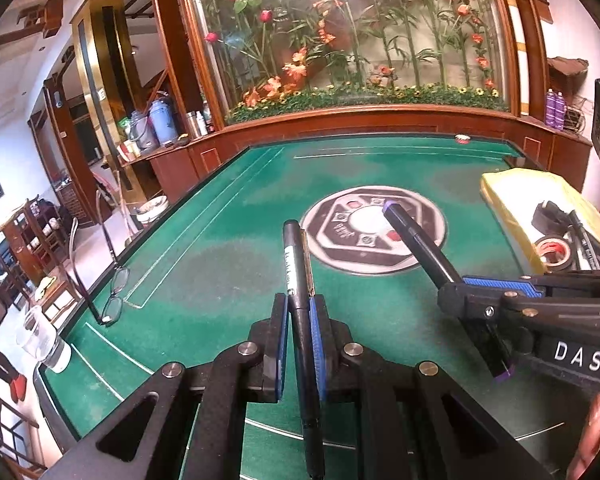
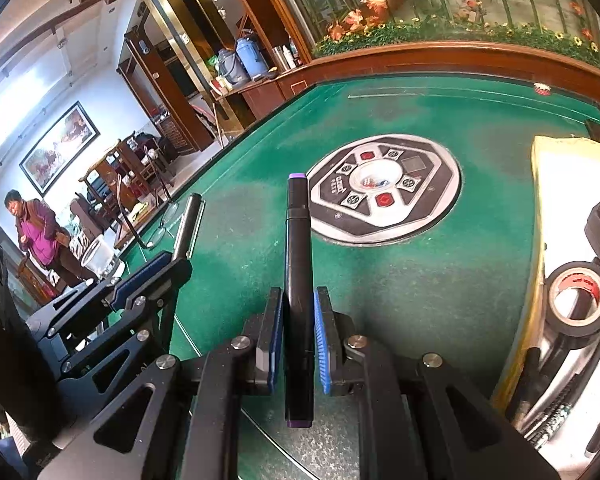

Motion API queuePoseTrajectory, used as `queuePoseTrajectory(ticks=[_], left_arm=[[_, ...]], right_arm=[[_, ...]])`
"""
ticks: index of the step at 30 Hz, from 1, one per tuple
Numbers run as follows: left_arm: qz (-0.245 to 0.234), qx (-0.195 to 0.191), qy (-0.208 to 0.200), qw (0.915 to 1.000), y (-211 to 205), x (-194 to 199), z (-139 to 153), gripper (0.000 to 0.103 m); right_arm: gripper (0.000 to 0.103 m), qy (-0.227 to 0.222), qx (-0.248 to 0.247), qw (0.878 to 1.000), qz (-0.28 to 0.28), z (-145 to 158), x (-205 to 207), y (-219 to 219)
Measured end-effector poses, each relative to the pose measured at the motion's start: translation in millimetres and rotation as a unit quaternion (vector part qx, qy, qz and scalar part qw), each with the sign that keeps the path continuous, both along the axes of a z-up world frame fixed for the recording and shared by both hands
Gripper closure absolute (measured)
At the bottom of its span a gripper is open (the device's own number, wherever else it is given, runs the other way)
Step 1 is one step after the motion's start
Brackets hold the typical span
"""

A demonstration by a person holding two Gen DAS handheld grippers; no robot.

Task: Organize rigid objects
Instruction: 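Carry the pen and marker over the tray and open both tools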

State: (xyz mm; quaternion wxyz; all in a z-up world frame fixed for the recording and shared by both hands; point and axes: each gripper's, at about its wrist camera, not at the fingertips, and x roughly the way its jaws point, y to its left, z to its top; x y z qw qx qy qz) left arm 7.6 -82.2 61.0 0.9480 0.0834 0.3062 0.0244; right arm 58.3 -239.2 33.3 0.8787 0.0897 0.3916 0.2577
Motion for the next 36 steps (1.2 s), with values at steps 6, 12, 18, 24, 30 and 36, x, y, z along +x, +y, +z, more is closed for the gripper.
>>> queuePoseTrajectory(ticks=[6, 12, 18, 24, 30, 36], left_arm=[[-0.089, -0.057, 0.011, 0.9943, -31.2, -3.6, 36.3, 0.092], [-0.205, -0.137, 0.064, 0.967, -85.0, 6.7, 63.1, 0.093], [-0.256, -0.166, 0.11, 0.946, -142.3, 24.4, 57.8, 0.093], [-0.273, -0.159, 0.134, 0.9393, -190.0, 28.1, 40.6, 0.093], [-0.261, -0.145, 0.136, 0.9447, -197.4, 35.3, 22.9, 0.093], [-0.246, -0.135, 0.136, 0.9502, -195.3, 43.5, 9.2, 0.093]], right_arm=[[0.089, -0.04, 0.029, 0.997, -0.062, 27.6, -15.5, -52.2], [0.089, -0.068, 0.022, 0.981, -0.181, 34.9, -35.4, -135.2], [0.089, -0.052, 0.029, 0.967, -0.248, 22.6, -41.0, -185.2], [0.089, -0.047, 0.029, 0.964, -0.259, 18.9, -41.8, -191.1], [0.089, -0.035, 0.013, 0.962, -0.272, 14.3, -39.4, -197.7], [0.089, -0.016, 0.002, 0.959, -0.284, 5.2, -34.9, -200.0]])
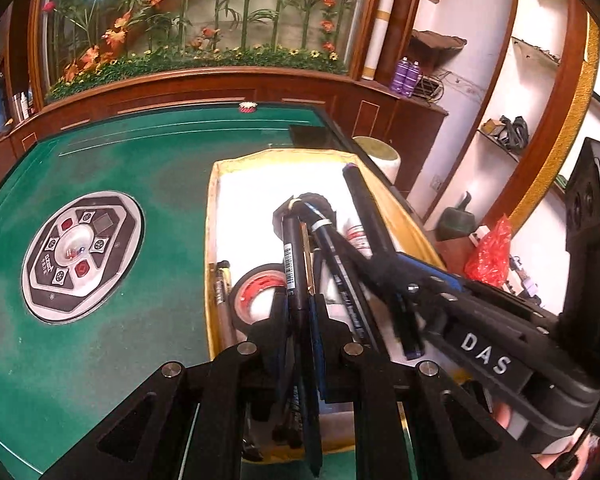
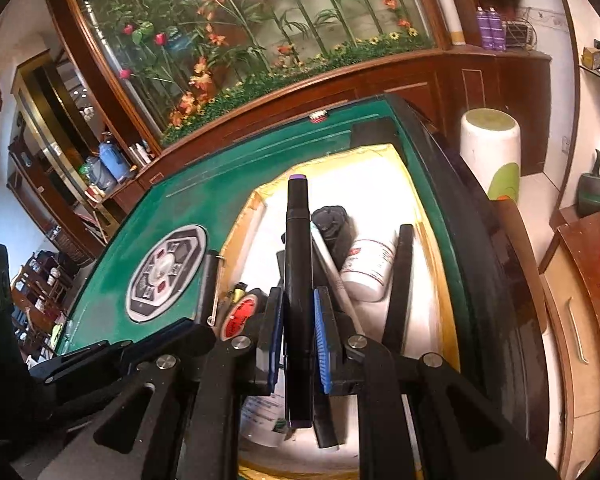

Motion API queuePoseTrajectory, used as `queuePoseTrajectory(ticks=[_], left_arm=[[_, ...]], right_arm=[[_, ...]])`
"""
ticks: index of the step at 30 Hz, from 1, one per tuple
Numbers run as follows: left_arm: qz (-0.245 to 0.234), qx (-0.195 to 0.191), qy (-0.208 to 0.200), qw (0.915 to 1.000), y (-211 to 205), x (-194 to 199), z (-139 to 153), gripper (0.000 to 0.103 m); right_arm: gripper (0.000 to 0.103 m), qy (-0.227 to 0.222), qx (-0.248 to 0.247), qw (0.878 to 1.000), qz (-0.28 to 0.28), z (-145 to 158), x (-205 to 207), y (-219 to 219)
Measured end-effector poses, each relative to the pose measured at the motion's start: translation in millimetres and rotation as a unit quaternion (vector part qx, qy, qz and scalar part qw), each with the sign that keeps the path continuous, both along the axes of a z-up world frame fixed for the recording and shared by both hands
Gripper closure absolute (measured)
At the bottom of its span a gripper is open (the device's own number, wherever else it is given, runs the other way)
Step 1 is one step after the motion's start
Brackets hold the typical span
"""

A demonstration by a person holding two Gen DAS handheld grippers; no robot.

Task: Organize rigid objects
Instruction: 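Carry the pen and marker over the tray and open both tools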

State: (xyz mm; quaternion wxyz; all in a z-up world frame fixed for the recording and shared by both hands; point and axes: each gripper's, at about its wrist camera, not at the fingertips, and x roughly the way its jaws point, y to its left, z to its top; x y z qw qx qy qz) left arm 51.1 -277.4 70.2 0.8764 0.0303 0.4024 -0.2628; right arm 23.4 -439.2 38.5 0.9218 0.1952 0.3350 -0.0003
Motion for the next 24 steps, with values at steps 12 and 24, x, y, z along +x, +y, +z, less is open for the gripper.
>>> queuePoseTrajectory(ticks=[12, 24], left_arm=[[-0.003, 0.021, -0.011, 0.9997, -11.4, 6.5, -17.2, 0.093], [0.025, -0.003, -0.005, 0.9997, -0.1, 19.4, -12.0, 0.066]], right_arm=[[0.089, 0.014, -0.017, 1.0, -0.013, -6.0, 5.1, 1.5], [0.067, -0.002, -0.033, 0.999, -0.027, 1.3, 0.6, 3.5]])
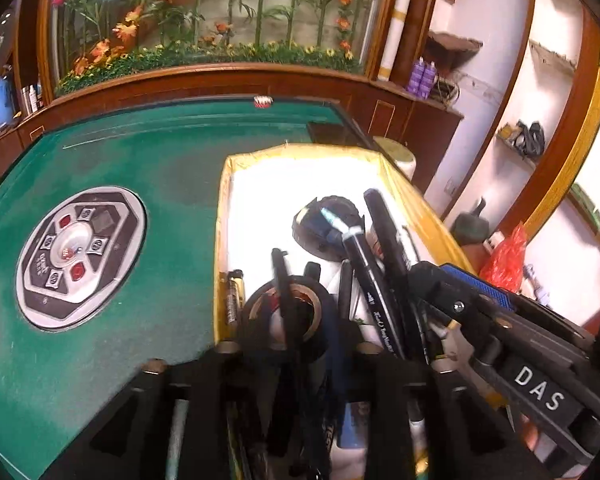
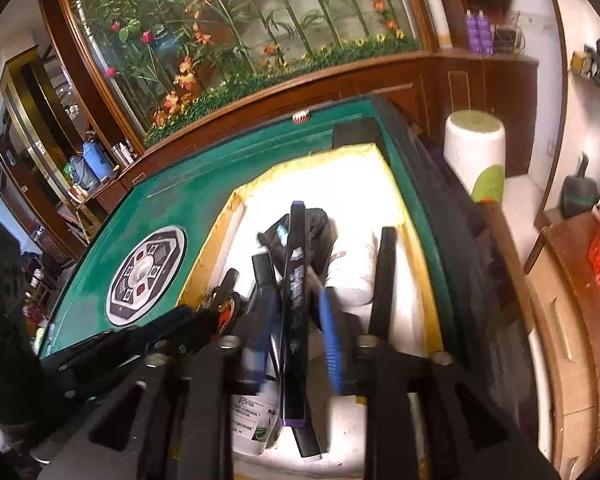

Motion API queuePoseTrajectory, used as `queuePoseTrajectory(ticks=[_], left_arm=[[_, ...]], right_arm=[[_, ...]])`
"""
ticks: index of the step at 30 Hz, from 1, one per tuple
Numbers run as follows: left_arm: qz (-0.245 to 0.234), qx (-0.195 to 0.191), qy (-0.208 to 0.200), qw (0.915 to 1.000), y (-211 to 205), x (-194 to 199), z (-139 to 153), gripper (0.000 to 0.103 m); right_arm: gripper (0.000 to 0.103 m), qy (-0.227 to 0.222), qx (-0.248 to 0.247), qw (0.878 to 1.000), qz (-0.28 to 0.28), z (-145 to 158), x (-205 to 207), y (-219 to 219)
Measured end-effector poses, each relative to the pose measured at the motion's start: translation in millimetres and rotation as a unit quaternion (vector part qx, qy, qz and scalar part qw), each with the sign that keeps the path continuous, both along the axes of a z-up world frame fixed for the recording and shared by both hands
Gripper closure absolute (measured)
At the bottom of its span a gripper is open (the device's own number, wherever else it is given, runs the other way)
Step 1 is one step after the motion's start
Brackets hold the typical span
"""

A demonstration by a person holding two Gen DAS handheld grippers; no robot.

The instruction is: Organize rigid objects

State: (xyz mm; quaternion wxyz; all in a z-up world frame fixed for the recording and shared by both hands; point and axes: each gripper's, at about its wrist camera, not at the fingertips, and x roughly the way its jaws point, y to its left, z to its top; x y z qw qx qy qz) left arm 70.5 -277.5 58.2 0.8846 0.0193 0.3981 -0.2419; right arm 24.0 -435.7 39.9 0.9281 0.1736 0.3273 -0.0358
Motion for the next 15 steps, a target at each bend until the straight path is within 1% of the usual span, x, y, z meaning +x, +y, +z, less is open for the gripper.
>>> queuePoseTrajectory(ticks=[1, 2, 3, 4, 5, 7, 9, 11, 14, 15], left_arm=[[0.008, -0.004, -0.014, 0.9999, 5.1, -4.7, 5.2, 0.059], [0.01, -0.007, -0.025, 0.9996, 8.8, -9.2, 9.1, 0.048], [0.011, -0.009, -0.037, 0.9992, 12.8, -14.9, 13.8, 0.041], [0.015, -0.011, -0.052, 0.9985, 18.2, -22.1, 18.7, 0.03], [0.022, -0.012, -0.067, 0.9974, 24.9, -30.4, 23.2, 0.022], [0.027, -0.014, -0.091, 0.9953, 36.2, -44.8, 28.8, 0.02], [0.03, -0.004, -0.118, 0.9926, 49.3, -59.9, 32.3, 0.014], [0.036, -0.002, -0.136, 0.9901, 66.7, -75.7, 33.7, 0.006], [0.043, -0.003, -0.155, 0.9869, 92.8, -100.6, 31.5, 0.002], [0.04, 0.002, -0.165, 0.9855, 101.7, -110.5, 31.4, 0.002]], right_arm=[[0.063, -0.009, -0.005, 1.0, -0.006, 3.5, -3.1, 0.2], [0.053, -0.015, -0.008, 1.0, -0.01, 6.4, -5.0, -0.4], [0.043, -0.028, -0.015, 0.999, -0.02, 11.7, -9.5, -0.8], [0.038, -0.035, -0.023, 0.999, -0.028, 15.1, -12.5, 0.0], [0.035, -0.043, -0.029, 0.998, -0.035, 18.1, -15.3, 0.8], [0.033, -0.059, -0.031, 0.997, -0.043, 23.2, -19.7, 0.6], [0.026, -0.073, -0.035, 0.996, -0.047, 27.2, -23.8, 2.6], [0.025, -0.08, -0.04, 0.994, -0.058, 28.8, -29.0, 6.8], [0.023, -0.084, -0.047, 0.994, -0.06, 27.5, -44.3, 15.7], [0.02, -0.087, -0.052, 0.993, -0.064, 25.8, -56.2, 21.8]])
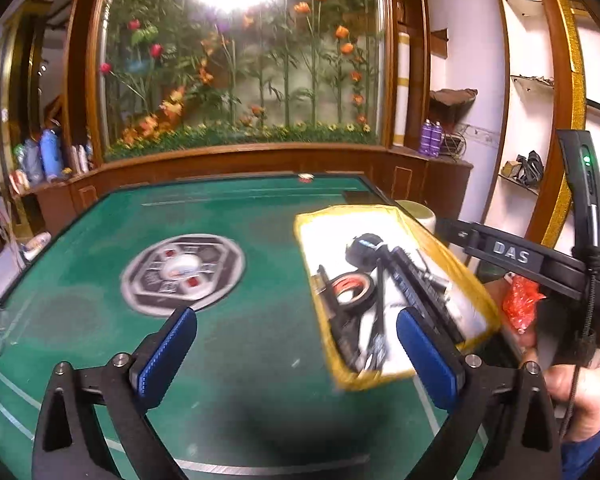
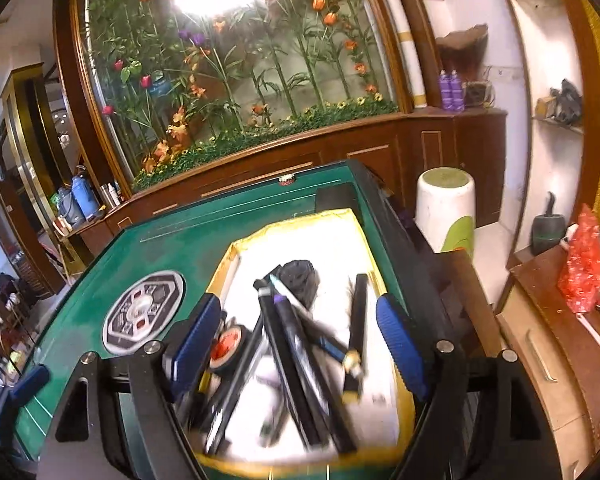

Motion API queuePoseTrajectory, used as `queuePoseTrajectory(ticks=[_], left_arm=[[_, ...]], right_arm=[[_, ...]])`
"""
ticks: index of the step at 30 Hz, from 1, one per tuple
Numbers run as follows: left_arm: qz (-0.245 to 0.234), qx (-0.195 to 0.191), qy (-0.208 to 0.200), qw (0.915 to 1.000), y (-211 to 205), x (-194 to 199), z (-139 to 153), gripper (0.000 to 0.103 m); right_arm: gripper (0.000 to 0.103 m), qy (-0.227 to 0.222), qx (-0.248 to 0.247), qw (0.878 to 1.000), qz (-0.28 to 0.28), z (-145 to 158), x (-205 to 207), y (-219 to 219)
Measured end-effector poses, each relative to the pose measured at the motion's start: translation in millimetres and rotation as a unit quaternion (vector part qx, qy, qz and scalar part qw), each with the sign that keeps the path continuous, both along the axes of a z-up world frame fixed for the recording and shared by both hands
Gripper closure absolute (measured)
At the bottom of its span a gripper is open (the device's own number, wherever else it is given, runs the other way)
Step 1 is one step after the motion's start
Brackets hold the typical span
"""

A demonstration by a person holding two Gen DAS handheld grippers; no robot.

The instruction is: Organize rigid objects

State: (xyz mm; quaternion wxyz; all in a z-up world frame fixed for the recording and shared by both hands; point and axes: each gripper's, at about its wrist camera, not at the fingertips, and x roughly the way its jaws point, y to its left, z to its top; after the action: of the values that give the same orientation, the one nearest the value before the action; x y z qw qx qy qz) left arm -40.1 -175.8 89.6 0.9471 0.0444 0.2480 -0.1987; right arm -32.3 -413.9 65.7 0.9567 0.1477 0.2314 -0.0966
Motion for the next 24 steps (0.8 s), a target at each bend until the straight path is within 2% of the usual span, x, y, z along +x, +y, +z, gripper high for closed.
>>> queuePoseTrajectory(ticks=[2, 4, 7, 9, 11, 14, 17, 24], left_arm=[[-0.018, 0.017, -0.003, 0.9997, 8.2, -11.5, -0.9, 0.001], [-0.036, 0.034, -0.001, 0.9987, 17.0, -24.4, -5.5, 0.001], [-0.019, 0.065, 0.0, 0.9977, 22.0, -39.5, -13.6, 0.001], [-0.007, 0.091, -0.017, 0.9957, 22.2, -48.5, -18.8, 0.001], [-0.003, 0.105, -0.034, 0.9939, 25.7, -57.2, -24.7, 0.001], [-0.01, 0.114, -0.034, 0.9928, 28.5, -67.1, -28.7, 0.001], [0.008, 0.12, -0.021, 0.9925, 31.0, -65.5, -32.3, 0.001], [-0.007, 0.114, -0.014, 0.9934, 29.2, -68.9, -36.3, 0.001]], right_arm=[[0.019, -0.003, 0.0, 1.0, 0.001, -1.7, -20.3, 7.9], [0.014, -0.014, -0.023, 1.0, -0.004, -3.3, -51.1, 22.1], [0.008, -0.023, -0.055, 0.998, -0.018, -7.6, -85.8, 39.4], [0.007, -0.014, -0.068, 0.997, -0.027, -13.5, -100.8, 50.5], [0.007, -0.003, -0.065, 0.998, -0.025, -19.9, -107.9, 59.5], [0.007, 0.011, -0.069, 0.997, -0.018, -28.4, -107.2, 72.2], [0.007, 0.024, -0.067, 0.997, -0.008, -31.7, -102.2, 79.6], [0.007, 0.023, -0.071, 0.997, -0.006, -33.4, -103.1, 86.4]])
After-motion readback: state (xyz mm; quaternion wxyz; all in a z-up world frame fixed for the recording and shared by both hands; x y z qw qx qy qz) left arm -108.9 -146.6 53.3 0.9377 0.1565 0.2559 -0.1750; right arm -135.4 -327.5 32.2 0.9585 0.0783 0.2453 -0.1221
